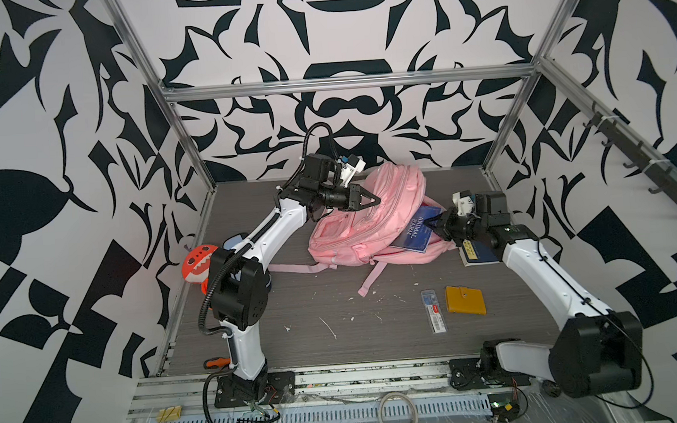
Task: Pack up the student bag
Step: 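Insert the book into the backpack opening with right gripper, left holding flap open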
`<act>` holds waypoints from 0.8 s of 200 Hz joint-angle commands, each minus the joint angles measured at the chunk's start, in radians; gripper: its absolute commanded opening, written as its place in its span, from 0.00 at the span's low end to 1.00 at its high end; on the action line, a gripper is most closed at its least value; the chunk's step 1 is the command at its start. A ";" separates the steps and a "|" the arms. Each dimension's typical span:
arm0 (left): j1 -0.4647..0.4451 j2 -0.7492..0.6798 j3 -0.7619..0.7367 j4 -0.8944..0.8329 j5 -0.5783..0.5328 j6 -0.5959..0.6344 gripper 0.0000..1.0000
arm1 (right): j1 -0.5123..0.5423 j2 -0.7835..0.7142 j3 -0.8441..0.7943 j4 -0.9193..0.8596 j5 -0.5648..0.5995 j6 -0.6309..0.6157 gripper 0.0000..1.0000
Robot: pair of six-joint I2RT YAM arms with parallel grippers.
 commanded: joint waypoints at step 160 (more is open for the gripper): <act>-0.053 -0.078 0.021 0.137 0.224 -0.071 0.00 | 0.135 0.372 -0.011 0.365 0.174 0.005 0.00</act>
